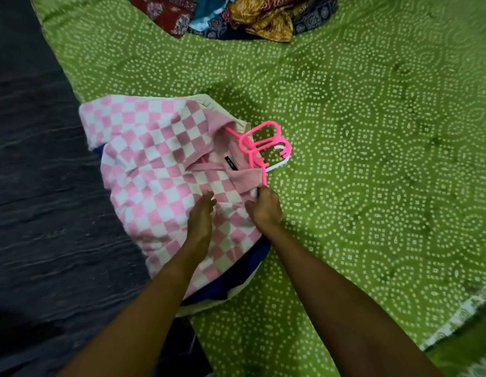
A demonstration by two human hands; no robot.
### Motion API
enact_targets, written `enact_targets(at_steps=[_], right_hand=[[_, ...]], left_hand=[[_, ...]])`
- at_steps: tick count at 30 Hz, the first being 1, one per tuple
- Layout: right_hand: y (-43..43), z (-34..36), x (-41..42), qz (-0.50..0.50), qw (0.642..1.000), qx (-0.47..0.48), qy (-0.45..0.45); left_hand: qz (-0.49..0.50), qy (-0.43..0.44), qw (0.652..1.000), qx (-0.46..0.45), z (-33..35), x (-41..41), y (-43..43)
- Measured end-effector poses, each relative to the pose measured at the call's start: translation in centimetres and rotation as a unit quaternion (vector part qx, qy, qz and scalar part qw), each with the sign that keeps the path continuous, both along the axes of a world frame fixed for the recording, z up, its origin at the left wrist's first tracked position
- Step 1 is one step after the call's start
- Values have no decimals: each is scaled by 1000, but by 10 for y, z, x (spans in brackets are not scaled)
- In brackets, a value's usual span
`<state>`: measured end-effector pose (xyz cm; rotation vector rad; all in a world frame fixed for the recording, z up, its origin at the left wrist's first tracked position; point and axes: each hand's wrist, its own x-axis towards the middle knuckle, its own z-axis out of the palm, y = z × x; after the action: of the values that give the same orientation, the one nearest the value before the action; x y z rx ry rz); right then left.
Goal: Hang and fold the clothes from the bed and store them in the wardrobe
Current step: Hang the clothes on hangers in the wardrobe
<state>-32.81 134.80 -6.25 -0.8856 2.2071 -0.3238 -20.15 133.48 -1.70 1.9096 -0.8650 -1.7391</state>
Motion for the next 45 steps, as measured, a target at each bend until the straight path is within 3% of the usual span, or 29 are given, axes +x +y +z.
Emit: enact_targets(at_steps=[4, 7, 11, 14, 18, 21, 25, 33, 40, 43, 45], right_hand=[[6, 14, 12, -54, 985, -142, -80], [13, 34, 28, -50, 954, -214, -203], [15, 61, 45, 16, 913, -219, -344], [12, 82, 50, 12, 897, -219, -383], [2, 111, 62, 15, 913, -251, -321], [-3, 144, 83, 89, 923, -282, -246], [4, 194, 126, 190, 905, -337, -178], [56, 300, 245, 357, 836, -403, -108], [148, 392, 378, 503, 721, -470, -80], [188, 423, 423, 520, 713, -470, 5], [218, 445, 450, 555, 679, -478, 47]], left_hand=[[15, 13, 1000, -14, 13, -6, 0], [16, 35, 999, -30, 27, -12, 1], [58, -42, 995, -73, 41, 1, -4], [70, -88, 989, -99, 56, 25, -5], [76, -179, 973, -123, 88, 48, 3], [108, -225, 953, -173, 118, 71, 15], [144, -297, 915, -233, 162, 121, 40], [270, -368, 854, -248, 255, 249, 146], [304, -409, 814, -279, 344, 364, 287], [333, -377, 810, -301, 375, 408, 342], [349, -375, 799, -316, 394, 438, 383]])
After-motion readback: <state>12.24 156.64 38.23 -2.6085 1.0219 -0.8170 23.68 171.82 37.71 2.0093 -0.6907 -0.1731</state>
